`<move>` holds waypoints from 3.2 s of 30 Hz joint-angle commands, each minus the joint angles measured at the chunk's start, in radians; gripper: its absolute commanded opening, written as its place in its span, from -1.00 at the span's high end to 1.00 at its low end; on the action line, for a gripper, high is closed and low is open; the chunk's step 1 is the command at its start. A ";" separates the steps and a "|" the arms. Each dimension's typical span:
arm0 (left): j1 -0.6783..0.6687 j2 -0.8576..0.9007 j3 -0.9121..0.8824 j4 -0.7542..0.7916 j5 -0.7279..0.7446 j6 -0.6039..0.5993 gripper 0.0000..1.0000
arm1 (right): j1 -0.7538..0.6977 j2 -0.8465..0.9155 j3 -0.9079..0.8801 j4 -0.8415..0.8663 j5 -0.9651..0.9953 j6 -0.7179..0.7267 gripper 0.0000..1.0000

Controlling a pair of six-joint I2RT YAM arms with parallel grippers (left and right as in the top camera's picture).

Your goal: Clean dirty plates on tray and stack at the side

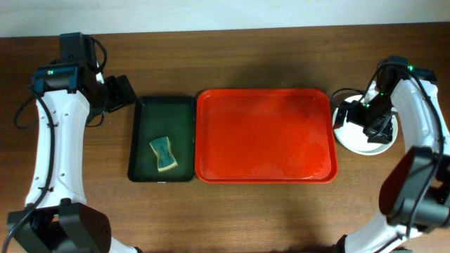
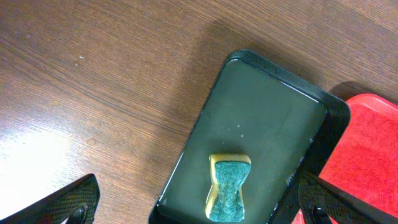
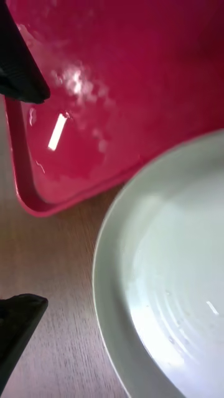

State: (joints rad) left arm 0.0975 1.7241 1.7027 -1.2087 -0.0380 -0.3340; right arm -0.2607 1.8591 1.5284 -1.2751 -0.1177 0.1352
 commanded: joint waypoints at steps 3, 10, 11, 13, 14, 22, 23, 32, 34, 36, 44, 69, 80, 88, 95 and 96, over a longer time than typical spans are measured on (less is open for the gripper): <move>0.004 -0.011 0.010 -0.001 -0.004 -0.006 -0.99 | 0.057 -0.241 0.022 0.000 -0.003 0.000 -0.97; 0.003 -0.011 0.010 -0.001 -0.004 -0.006 -0.98 | 0.152 -0.552 0.022 0.000 -0.003 0.000 -0.97; 0.004 -0.011 0.010 -0.001 -0.004 -0.006 -0.98 | 0.168 -0.592 0.022 0.000 -0.003 0.000 -0.97; 0.004 -0.011 0.010 -0.001 -0.004 -0.006 -0.98 | 0.214 -0.690 0.022 0.000 -0.003 0.000 -0.97; 0.004 -0.011 0.010 -0.001 -0.004 -0.006 -0.98 | 0.244 -0.751 0.022 0.007 0.012 -0.008 -0.97; 0.004 -0.011 0.010 -0.001 -0.004 -0.006 -0.98 | 0.391 -1.212 0.019 0.075 0.127 -0.020 -0.97; 0.004 -0.011 0.010 -0.001 -0.004 -0.006 -0.98 | 0.391 -1.255 0.019 0.072 0.128 -0.023 -0.97; 0.004 -0.011 0.010 -0.001 -0.004 -0.006 -0.98 | 0.389 -1.644 -0.229 0.043 0.132 -0.076 -0.97; 0.004 -0.011 0.010 -0.001 -0.004 -0.006 -0.98 | 0.383 -1.721 -0.352 0.097 0.126 -0.076 -0.97; 0.003 -0.011 0.010 -0.001 -0.004 -0.006 -0.98 | 0.361 -1.789 -0.496 0.204 0.126 -0.076 -0.97; 0.004 -0.011 0.010 -0.001 -0.004 -0.006 -0.98 | 0.293 -1.855 -0.977 0.952 0.066 -0.076 -0.97; 0.003 -0.011 0.010 -0.001 -0.004 -0.006 -0.99 | 0.292 -1.855 -1.523 1.302 0.051 -0.076 -0.97; 0.004 -0.011 0.010 -0.001 -0.004 -0.006 -0.98 | 0.292 -1.855 -1.523 1.200 0.054 -0.079 -0.97; 0.004 -0.011 0.010 -0.001 -0.004 -0.006 -0.98 | 0.292 -1.853 -1.523 1.200 0.054 -0.079 -0.97; 0.004 -0.011 0.010 -0.001 -0.004 -0.006 -0.98 | 0.292 -1.853 -1.523 1.200 0.054 -0.079 -0.97; 0.004 -0.011 0.010 -0.001 -0.004 -0.006 -0.99 | 0.292 -1.853 -1.523 1.200 0.054 -0.079 -0.97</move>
State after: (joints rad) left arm 0.0975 1.7241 1.7027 -1.2091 -0.0380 -0.3340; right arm 0.0380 0.0147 0.0105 -0.0681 -0.0715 0.0559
